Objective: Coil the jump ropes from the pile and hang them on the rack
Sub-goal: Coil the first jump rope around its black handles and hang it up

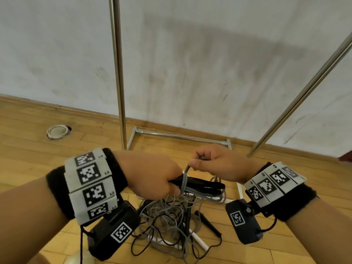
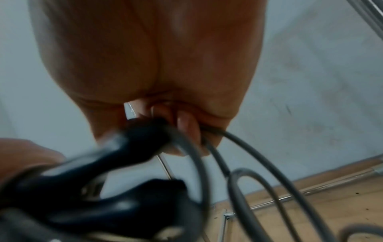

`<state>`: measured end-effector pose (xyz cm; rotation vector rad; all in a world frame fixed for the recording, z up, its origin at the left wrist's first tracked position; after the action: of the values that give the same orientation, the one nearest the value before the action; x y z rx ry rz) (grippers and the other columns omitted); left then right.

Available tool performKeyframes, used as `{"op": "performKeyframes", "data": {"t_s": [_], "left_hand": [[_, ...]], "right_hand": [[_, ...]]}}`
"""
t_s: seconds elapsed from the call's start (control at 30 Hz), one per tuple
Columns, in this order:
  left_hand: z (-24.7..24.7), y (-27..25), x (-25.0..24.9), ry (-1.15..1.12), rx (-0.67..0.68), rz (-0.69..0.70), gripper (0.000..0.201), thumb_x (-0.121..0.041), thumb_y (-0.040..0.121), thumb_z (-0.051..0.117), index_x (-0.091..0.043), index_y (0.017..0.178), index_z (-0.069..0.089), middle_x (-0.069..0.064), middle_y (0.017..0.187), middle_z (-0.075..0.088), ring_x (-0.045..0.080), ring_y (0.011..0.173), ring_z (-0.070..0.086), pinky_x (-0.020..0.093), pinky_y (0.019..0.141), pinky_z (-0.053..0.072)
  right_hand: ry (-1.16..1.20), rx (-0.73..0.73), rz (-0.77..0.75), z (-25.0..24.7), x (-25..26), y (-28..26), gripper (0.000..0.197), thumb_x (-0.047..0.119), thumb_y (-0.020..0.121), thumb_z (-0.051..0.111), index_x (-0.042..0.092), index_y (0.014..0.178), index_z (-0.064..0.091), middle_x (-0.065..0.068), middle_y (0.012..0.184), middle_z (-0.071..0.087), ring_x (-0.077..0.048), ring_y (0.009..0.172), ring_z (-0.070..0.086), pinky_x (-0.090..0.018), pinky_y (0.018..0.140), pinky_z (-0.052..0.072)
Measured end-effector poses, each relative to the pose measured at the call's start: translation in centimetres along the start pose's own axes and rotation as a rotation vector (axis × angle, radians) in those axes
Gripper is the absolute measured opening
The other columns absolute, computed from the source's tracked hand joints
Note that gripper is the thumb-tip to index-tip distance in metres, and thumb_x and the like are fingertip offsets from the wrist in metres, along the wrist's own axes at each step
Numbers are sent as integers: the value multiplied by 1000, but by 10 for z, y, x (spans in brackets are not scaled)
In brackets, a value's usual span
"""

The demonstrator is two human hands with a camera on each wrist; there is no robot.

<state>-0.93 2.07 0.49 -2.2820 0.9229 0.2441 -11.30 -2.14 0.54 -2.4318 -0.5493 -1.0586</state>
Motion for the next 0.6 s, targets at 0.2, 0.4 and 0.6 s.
{"op": "performKeyframes", "data": {"t_s": [0.2, 0.4, 0.6], "left_hand": [[-3, 10, 12, 75, -101, -117, 21, -31, 100, 44, -15, 95, 58, 6, 87, 64, 18, 64, 54, 36, 62, 51], [-28, 8, 28, 27, -310, -155, 18, -28, 100, 47, -21, 85, 54, 1, 83, 61, 17, 62, 53, 32, 58, 44], [-53, 2, 35, -130, -540, -109, 16, -28, 100, 50, -26, 84, 52, -4, 72, 58, 13, 55, 50, 26, 52, 40]], "right_hand": [[42, -140, 83, -11, 9, -1, 38, 24, 98, 55, 9, 66, 68, 6, 50, 55, 0, 46, 49, -14, 53, 40], [111, -142, 41, -14, 22, -7, 11, 14, 94, 63, 11, 85, 68, -2, 67, 72, -9, 55, 59, -21, 57, 49], [288, -229, -48, -17, 24, -8, 11, 3, 94, 61, 10, 99, 68, -5, 82, 75, -13, 70, 68, -23, 65, 54]]}}
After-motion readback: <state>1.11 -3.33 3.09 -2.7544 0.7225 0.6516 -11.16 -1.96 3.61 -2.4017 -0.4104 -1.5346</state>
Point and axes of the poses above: each hand's wrist, its own y-axis towards the middle knuckle, its own z-axis out of the palm, x = y × z, the point moved 9 cm from there along y, towards the middle knuckle
